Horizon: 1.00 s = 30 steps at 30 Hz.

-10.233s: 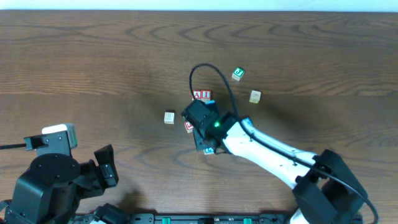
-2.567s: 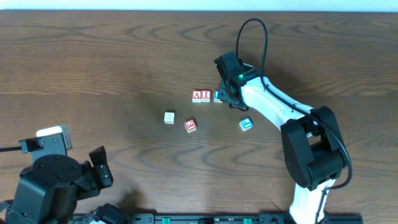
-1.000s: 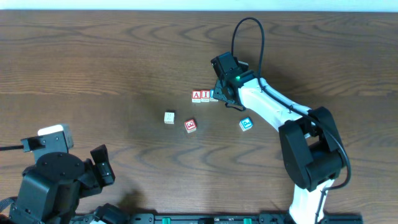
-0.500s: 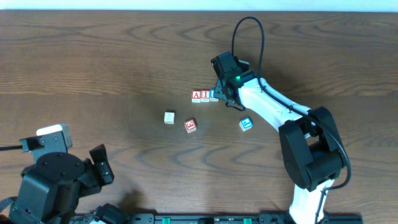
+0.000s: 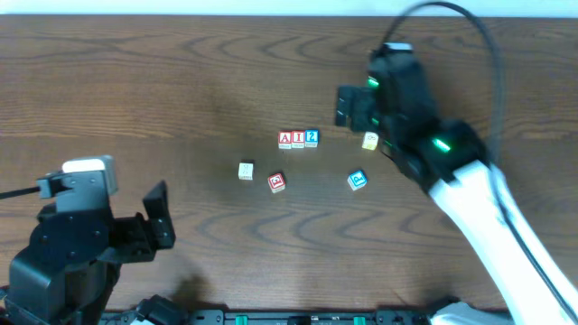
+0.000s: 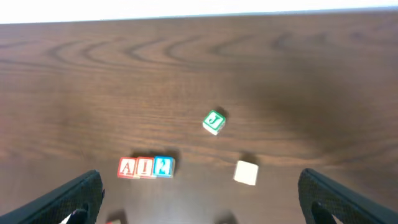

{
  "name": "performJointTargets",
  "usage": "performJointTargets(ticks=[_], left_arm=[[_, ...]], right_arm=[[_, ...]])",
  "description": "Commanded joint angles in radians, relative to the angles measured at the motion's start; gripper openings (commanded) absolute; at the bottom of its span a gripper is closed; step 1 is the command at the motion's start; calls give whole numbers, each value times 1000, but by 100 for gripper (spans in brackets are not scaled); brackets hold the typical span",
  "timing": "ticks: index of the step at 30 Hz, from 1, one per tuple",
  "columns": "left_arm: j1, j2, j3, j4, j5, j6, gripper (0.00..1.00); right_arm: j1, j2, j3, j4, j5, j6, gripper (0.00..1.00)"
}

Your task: Spell out Ai2

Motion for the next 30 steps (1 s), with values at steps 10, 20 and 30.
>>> performJointTargets(ticks=[10,20,30], left_arm=[[-2,-9,422,-222,310,266,96],[22,-312,589,-352,251,214,96],[41,-500,313,-200,268,192,96]], right_arm=[[187,-578,6,-326,27,-184,94],[192,-944,6,-571,-44,-76,99],[142,-986,-191,-287,-377,-194,86]])
